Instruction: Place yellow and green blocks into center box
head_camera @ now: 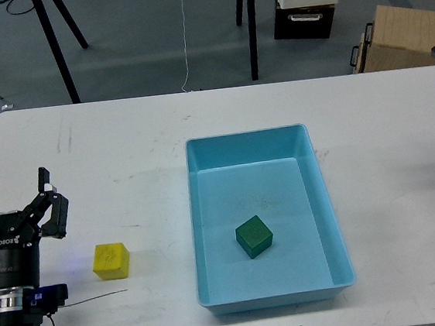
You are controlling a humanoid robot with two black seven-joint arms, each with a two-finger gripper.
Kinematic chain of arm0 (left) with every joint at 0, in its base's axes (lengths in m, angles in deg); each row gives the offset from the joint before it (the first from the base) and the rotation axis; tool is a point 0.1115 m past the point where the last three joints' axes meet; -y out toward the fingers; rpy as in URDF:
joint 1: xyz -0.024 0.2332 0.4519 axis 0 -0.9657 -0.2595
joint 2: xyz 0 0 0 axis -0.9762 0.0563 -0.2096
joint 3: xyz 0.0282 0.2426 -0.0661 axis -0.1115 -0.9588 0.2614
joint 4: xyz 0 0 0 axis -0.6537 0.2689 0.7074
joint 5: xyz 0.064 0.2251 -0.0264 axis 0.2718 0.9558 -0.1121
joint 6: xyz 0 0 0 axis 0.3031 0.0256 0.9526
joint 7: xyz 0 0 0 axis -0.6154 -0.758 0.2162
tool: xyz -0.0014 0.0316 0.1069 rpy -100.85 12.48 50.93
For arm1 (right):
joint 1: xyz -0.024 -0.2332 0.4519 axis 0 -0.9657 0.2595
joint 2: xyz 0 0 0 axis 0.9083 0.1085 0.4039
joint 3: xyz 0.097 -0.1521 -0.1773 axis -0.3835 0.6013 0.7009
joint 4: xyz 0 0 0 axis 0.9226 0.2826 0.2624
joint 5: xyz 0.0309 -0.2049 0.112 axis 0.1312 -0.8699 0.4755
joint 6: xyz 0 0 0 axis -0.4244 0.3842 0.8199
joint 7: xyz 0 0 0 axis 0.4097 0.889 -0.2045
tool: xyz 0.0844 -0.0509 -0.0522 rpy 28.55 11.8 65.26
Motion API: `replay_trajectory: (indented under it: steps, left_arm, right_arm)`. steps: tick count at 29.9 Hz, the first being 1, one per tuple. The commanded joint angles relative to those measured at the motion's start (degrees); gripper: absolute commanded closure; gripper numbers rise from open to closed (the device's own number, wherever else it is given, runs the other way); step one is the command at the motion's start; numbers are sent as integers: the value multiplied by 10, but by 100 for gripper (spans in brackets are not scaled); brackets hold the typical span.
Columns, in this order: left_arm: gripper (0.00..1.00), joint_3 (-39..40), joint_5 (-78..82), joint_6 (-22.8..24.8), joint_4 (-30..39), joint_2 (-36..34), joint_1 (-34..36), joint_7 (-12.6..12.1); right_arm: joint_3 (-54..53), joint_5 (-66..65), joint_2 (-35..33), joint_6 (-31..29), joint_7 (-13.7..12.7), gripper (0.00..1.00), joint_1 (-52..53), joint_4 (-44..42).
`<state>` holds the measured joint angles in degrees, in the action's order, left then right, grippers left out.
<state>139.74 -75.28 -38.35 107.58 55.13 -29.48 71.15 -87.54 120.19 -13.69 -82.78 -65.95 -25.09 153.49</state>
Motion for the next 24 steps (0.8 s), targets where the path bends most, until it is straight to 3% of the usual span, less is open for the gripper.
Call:
replay_trajectory:
  steps: [1,7,19,22,24]
  left_arm:
    - [0,1,0,0,0,2,0,2]
    - [0,2,-1,0,1,2,-3,3]
    - [0,12,-11,0,2,5,1,13]
    - [0,30,-20,0,11,19,-1,49]
    - [0,34,-19,0,5,18,8,61]
  right_arm:
    - [-49,-10,69,0,-3,18,-119,57]
    - [-60,-25,157,0,-3,17,-220,85]
    - [-75,-25,156,0,-1,17,-239,86]
    - [-75,-25,142,0,-1,17,-250,89]
    - [-75,-25,116,0,2,17,-255,93]
